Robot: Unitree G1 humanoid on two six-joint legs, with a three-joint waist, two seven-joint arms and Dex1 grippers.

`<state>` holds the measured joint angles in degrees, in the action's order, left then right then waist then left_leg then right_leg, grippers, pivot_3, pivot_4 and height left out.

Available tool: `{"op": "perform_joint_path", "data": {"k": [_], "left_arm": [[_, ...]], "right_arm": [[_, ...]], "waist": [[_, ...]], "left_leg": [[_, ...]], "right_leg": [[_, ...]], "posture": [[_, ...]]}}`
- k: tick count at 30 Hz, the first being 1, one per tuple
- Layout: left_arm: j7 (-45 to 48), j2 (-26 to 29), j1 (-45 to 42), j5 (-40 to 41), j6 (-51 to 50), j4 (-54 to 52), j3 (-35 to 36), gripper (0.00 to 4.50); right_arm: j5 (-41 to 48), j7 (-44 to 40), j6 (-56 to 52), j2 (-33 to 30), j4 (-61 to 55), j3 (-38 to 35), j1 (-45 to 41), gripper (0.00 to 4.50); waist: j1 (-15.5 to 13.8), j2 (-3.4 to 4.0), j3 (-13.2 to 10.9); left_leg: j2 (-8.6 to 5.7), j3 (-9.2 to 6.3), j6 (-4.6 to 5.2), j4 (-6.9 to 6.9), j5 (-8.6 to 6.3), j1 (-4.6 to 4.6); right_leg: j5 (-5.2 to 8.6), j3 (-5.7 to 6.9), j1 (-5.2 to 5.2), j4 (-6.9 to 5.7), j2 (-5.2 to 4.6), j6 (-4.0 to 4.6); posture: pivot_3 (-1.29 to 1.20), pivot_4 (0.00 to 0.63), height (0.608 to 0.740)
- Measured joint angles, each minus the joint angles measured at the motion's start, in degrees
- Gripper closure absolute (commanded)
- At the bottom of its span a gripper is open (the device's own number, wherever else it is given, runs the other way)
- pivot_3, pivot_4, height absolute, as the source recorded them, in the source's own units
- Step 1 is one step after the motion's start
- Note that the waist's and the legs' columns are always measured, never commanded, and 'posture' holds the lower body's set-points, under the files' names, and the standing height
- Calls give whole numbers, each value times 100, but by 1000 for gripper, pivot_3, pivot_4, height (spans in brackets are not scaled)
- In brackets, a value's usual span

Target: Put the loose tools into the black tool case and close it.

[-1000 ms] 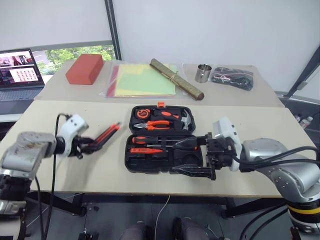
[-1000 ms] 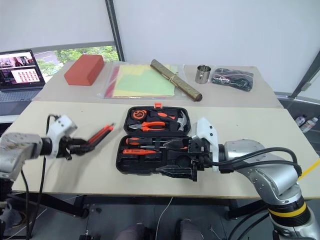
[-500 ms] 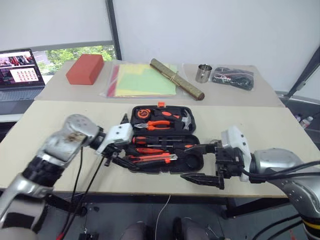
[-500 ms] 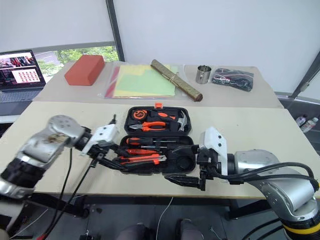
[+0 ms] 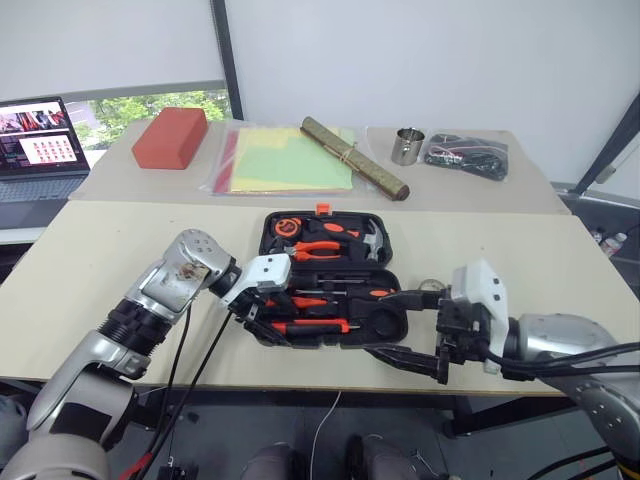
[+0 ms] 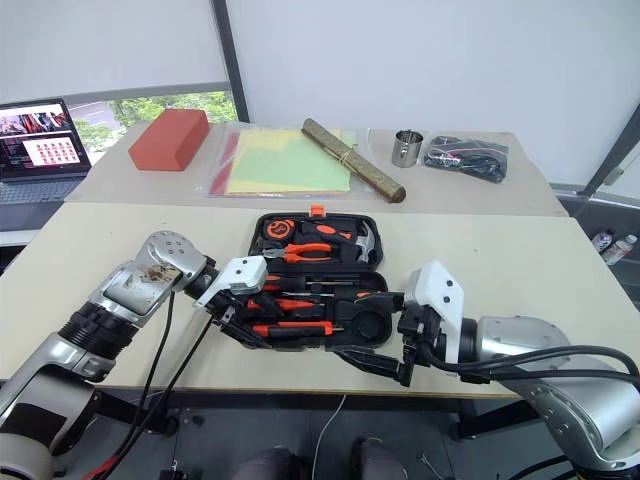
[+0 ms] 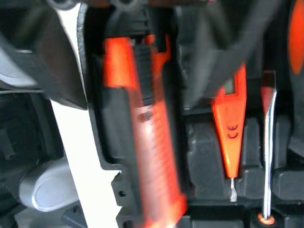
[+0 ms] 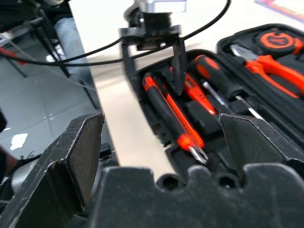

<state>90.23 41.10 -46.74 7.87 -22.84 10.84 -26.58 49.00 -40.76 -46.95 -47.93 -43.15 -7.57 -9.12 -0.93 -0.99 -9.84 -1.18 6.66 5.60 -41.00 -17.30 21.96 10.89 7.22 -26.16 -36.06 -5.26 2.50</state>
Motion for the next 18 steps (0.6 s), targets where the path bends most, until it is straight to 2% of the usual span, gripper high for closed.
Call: {"op": "perform_joint_path", "data": {"k": [6,9,13,15,16,18], "left_arm": [[16,-37,0,34,32,-10,130,38],[-11,-82,0,118,-3,-12,242,712],[-98,-129,0,126,11,-28,316,2202],[-138,-142,0,116,57,-27,315,3155],[-139,-142,0,115,65,-27,315,3303],[-134,-141,0,106,121,-27,315,3966]], "right_arm": [[83,33,0,-34,-20,-10,99,0],[83,28,1,-60,-19,-9,97,0],[72,-11,4,-60,-8,5,78,0],[65,-33,6,-60,15,17,62,0],[65,-34,6,-60,21,17,60,0],[62,-43,7,-60,58,19,46,0]], "waist": [[-3,0,0],[-7,0,0],[-11,0,0],[-11,0,0],[-11,0,0],[-11,0,0]], "left_leg": [[0,0,1,-2,0,0],[0,-1,2,-2,0,1],[0,-1,3,-3,0,1],[-1,-1,4,-4,0,1],[-1,-1,4,-4,0,1],[0,-1,4,-4,0,1]], "right_leg": [[0,0,0,-1,0,0],[0,0,0,0,0,0],[0,0,1,-1,0,0],[-1,0,1,-1,0,0],[-1,0,1,-1,0,0],[-1,1,1,-1,0,1]], "posture": [[0,150,737],[0,150,737],[0,150,737],[0,150,737],[0,150,737],[0,150,737]]}}
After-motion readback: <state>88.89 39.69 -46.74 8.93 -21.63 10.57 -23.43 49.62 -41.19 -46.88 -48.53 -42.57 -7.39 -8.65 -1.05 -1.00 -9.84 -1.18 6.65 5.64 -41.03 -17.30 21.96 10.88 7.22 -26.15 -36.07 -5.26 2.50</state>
